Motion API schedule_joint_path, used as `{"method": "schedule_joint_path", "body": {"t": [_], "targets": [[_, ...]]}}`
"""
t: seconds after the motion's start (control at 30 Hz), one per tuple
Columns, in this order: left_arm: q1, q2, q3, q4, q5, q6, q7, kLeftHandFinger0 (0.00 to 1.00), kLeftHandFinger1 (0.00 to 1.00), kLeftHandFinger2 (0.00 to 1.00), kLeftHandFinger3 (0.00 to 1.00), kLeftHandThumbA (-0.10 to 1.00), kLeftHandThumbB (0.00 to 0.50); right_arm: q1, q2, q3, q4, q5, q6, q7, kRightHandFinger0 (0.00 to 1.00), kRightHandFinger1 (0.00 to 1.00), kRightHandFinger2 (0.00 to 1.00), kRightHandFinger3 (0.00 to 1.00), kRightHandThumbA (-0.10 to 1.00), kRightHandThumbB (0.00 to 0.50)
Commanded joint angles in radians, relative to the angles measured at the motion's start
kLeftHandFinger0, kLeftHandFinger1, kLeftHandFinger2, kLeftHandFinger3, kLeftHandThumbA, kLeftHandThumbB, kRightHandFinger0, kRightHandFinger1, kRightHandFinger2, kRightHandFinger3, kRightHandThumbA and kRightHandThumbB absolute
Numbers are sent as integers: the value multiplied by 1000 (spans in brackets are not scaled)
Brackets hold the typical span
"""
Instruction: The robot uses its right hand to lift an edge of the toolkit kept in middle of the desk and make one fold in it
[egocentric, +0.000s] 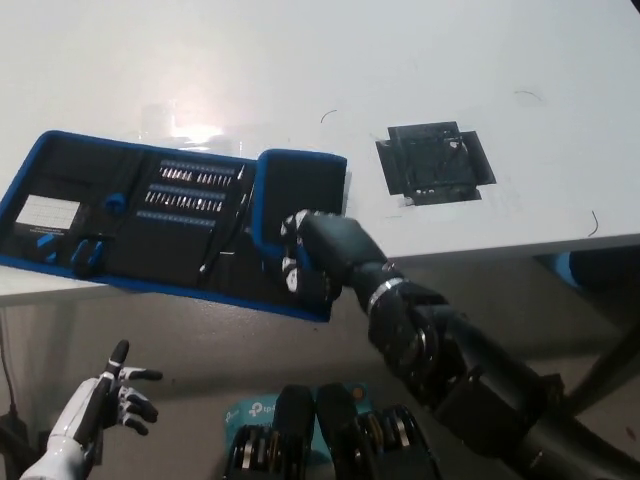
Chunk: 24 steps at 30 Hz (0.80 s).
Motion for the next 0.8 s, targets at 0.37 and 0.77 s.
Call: {"method": "schedule_joint_path", "body": {"t": [0.37,0.77], "targets": [[-31,35,-3,-14,7,-2,-25,397,388,319,575,1000,477,41,-37,67,26,-191,5,96,1000,1000,1000,1000,80,220],[-2,31,-2,-26,12,0,-23,421,418,352,584,1000,470,79,-6,-29,-39,-177,13,112,1000,1000,1000,1000,35,307]]}}
